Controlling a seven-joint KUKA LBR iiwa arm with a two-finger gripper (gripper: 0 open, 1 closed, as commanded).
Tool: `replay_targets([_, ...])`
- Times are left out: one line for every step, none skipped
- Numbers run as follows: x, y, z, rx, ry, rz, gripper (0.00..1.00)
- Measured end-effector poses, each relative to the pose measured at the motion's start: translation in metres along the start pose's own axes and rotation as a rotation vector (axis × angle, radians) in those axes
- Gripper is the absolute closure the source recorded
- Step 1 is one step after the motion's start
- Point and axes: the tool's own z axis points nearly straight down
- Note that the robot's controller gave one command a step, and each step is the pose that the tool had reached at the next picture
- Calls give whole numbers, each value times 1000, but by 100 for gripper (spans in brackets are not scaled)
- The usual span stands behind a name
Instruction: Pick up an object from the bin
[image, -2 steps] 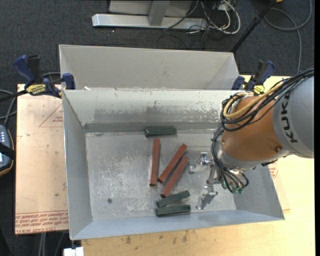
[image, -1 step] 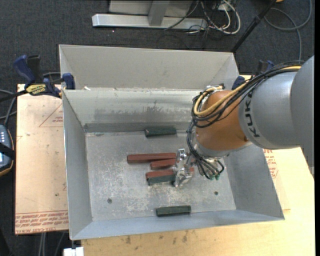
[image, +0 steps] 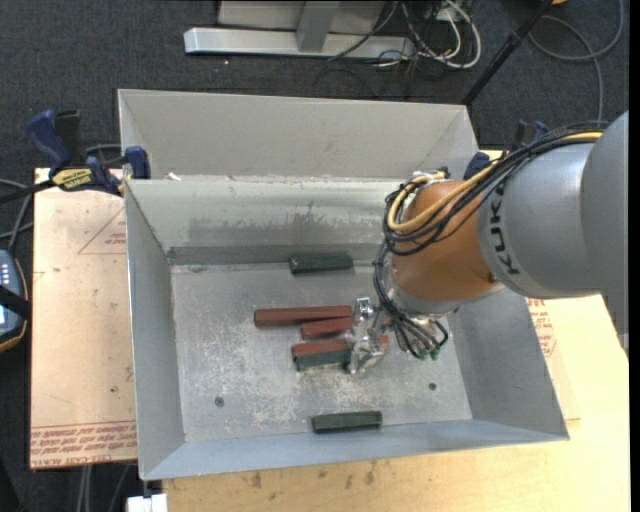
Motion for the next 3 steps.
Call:
replay_targets([-31, -3, -183, -3, 16, -23, 100])
replay_targets([-29, -3, -179, -4, 25, -24, 100])
replay_targets([-20, 21, -90, -6, 30, 7, 0])
